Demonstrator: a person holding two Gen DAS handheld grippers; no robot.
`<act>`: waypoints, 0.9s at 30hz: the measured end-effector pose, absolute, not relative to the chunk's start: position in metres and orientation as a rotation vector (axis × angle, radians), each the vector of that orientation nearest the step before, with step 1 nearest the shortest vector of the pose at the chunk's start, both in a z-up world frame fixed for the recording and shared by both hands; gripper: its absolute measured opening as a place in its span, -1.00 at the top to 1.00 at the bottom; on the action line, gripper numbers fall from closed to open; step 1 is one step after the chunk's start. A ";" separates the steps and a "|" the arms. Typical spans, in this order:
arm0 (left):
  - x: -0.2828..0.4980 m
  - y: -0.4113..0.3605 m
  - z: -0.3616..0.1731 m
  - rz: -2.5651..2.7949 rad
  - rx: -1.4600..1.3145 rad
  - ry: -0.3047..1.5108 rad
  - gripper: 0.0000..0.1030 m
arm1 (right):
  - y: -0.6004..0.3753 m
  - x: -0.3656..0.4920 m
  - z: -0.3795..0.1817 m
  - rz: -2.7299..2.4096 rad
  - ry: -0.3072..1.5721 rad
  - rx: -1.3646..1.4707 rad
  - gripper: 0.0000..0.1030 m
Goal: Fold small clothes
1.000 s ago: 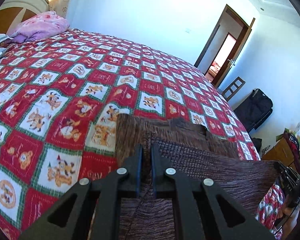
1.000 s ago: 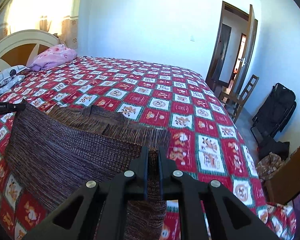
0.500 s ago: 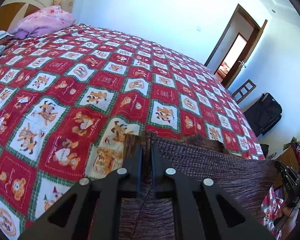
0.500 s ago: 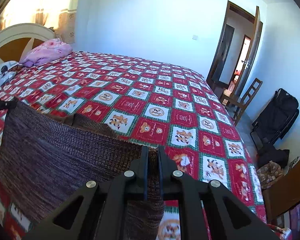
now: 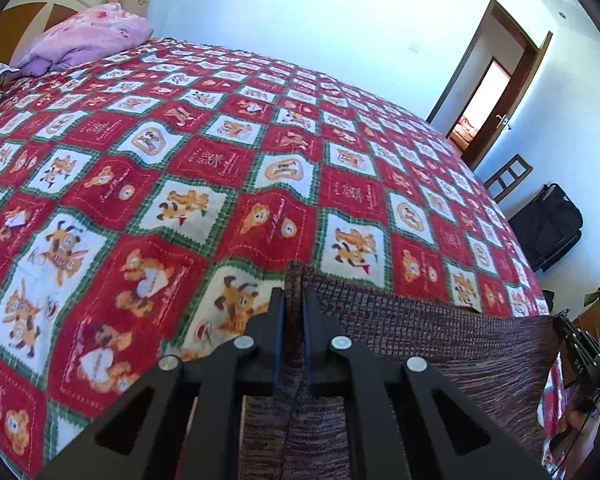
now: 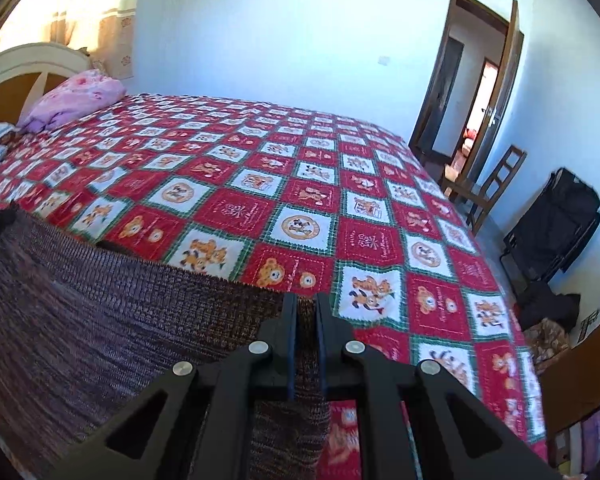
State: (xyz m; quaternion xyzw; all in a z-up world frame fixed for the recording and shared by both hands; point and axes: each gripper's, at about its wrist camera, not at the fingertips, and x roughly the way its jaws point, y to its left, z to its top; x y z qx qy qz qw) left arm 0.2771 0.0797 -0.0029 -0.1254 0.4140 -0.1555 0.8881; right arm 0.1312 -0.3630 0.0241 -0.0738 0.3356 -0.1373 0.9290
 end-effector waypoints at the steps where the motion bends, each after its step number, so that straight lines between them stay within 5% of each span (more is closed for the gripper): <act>1: 0.281 0.078 -0.006 -0.318 -0.258 0.866 0.84 | -0.364 0.137 0.019 -0.288 0.694 -0.154 0.86; 16: 0.296 0.039 -0.051 -0.210 -0.031 0.920 0.68 | -0.392 0.177 -0.050 -0.377 0.867 -0.159 0.86; 22: 0.287 0.085 -0.031 -0.358 -0.233 0.953 0.60 | -0.371 0.178 -0.056 -0.427 0.871 -0.330 0.86; 27: 0.221 0.136 -0.006 -0.353 -0.169 0.864 -0.03 | -0.370 0.179 -0.057 -0.438 0.874 -0.361 0.86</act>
